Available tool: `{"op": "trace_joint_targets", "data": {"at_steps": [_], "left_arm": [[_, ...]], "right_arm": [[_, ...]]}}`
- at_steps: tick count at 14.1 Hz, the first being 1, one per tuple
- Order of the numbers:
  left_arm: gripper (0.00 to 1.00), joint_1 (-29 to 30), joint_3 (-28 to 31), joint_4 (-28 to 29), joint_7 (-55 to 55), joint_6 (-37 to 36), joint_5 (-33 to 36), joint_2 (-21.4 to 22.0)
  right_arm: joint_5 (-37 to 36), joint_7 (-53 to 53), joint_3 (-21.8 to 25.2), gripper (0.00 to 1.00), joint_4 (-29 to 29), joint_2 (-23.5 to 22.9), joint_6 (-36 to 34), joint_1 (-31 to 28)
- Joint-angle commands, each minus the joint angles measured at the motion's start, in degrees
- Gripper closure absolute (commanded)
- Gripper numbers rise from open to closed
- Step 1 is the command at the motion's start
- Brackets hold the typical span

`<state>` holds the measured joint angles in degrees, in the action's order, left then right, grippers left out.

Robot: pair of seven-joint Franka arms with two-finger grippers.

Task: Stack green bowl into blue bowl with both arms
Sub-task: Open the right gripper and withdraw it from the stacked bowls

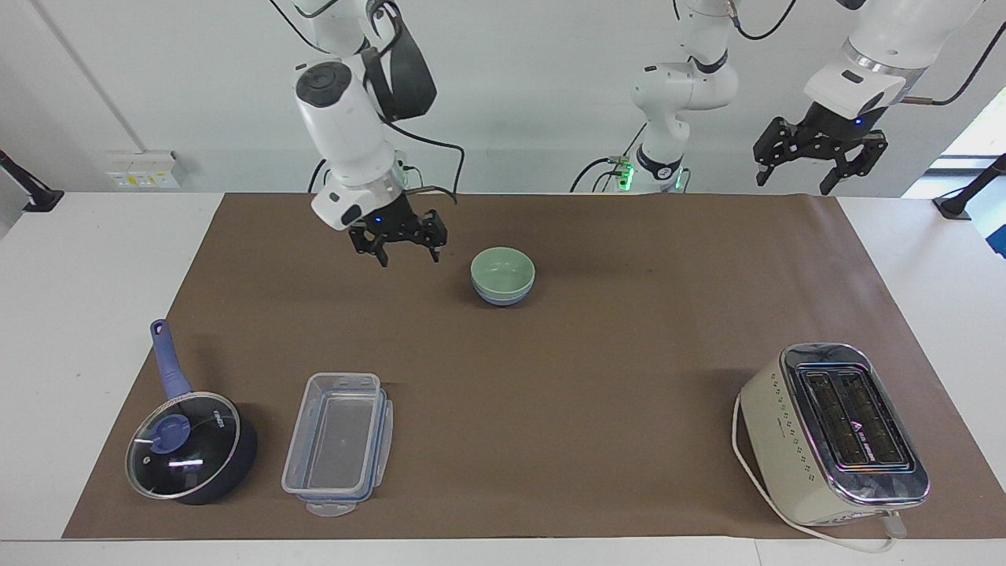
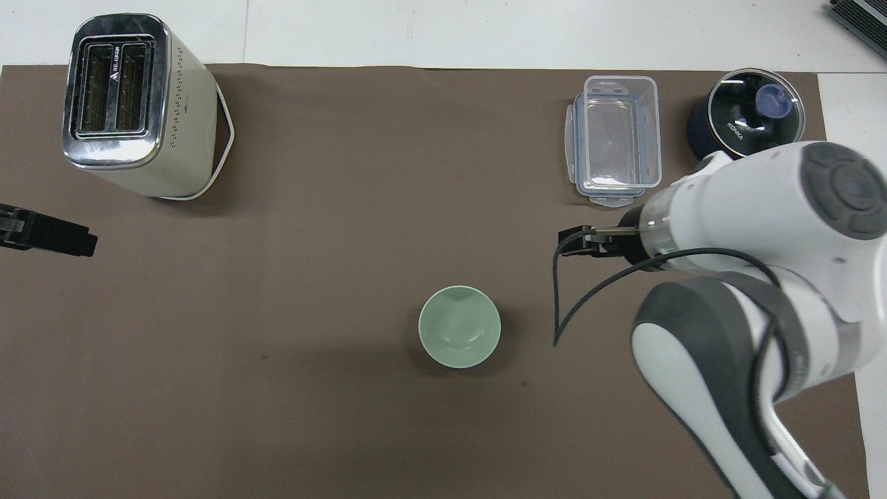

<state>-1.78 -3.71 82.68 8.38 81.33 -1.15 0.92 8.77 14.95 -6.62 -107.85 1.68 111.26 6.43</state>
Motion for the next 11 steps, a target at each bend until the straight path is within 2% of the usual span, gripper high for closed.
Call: {"op": "trace_joint_targets", "data": {"at_steps": [1, 3, 7, 11], "left_arm": [[0.0, 0.6, -0.6, -0.3, 0.2, -2.0, -0.3, 0.1], [0.0, 0.9, -0.5, -1.5, 0.2, -2.8, -0.3, -0.5], [0.0, 1.2, -0.5, -1.6, 0.0, -3.4, -0.4, -0.3], [0.0, 0.9, -0.5, -1.5, -2.9, -3.1, -0.4, -0.1]], "right_arm": [[-4.3, 0.8, -0.7, 0.0, 2.2, 4.0, -4.4, -4.9], [-6.4, 1.1, -0.6, 0.0, 7.9, 4.0, -10.9, -6.4], [-6.7, 1.8, 0.6, 0.0, 15.5, 4.1, -18.4, -8.0], [-6.7, 1.5, 1.1, 0.0, 16.2, 4.4, -20.4, -8.0]]}}
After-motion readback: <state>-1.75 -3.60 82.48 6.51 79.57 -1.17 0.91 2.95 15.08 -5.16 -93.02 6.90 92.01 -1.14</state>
